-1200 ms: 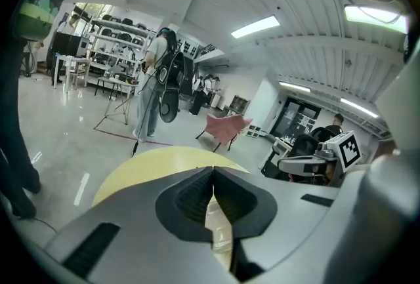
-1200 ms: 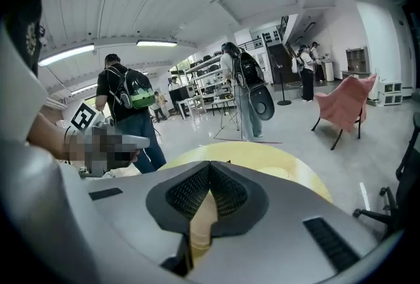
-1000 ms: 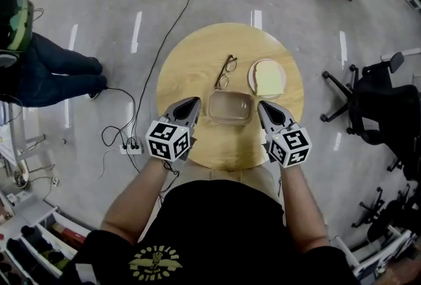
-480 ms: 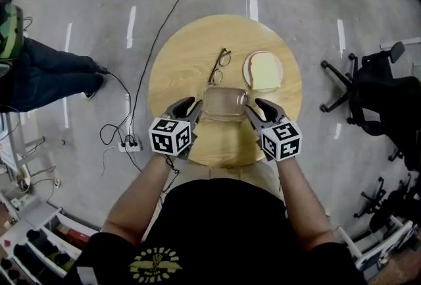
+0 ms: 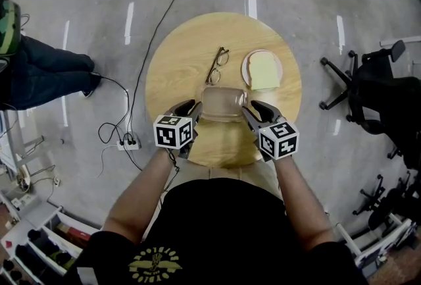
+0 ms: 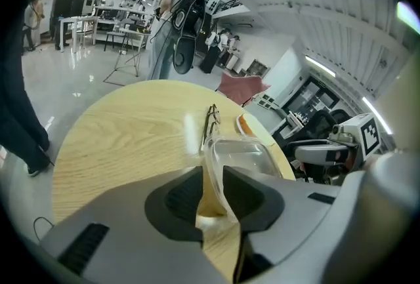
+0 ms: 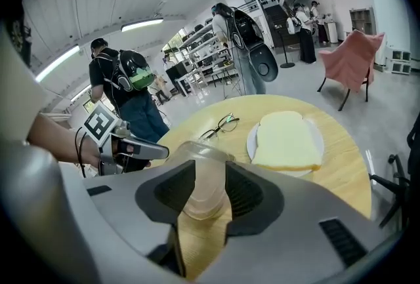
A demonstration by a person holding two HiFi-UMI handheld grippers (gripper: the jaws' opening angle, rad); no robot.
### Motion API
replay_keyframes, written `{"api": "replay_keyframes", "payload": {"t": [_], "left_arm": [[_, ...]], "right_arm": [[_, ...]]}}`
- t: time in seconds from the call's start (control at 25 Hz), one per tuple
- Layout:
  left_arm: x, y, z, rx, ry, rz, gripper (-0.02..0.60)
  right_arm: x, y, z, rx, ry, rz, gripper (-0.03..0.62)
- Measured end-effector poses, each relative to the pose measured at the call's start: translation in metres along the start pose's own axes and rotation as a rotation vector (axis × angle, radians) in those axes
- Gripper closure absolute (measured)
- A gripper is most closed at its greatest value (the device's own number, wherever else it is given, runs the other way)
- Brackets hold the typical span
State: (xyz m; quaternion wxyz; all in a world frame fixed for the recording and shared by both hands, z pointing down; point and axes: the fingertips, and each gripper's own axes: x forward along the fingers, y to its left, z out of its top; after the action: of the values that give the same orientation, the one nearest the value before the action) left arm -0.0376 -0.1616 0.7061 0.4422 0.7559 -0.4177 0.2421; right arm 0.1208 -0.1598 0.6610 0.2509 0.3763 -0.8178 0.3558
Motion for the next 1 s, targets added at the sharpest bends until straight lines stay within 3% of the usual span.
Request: {"api": "replay_keyframes", "payload": {"t": [0.24, 0.8, 1.0], "left_arm": [[0.002, 0.0, 0.0, -0.029, 0.001, -0.026, 0.512], [0.001, 0.001, 0.001, -0.121, -0.012, -0.102, 0.517], [0.002, 0.001, 0.001, -0.114, -0.01, -0.104, 0.517]], "right_arm": [[0.007, 0.003, -0.007, 0.067, 0.013, 0.033, 0.437], [0.014, -0.005, -0.019, 0.127, 0.036, 0.01, 0.437], [0.016, -0.011, -0.024, 0.148, 0.046, -0.009, 0.436]]}}
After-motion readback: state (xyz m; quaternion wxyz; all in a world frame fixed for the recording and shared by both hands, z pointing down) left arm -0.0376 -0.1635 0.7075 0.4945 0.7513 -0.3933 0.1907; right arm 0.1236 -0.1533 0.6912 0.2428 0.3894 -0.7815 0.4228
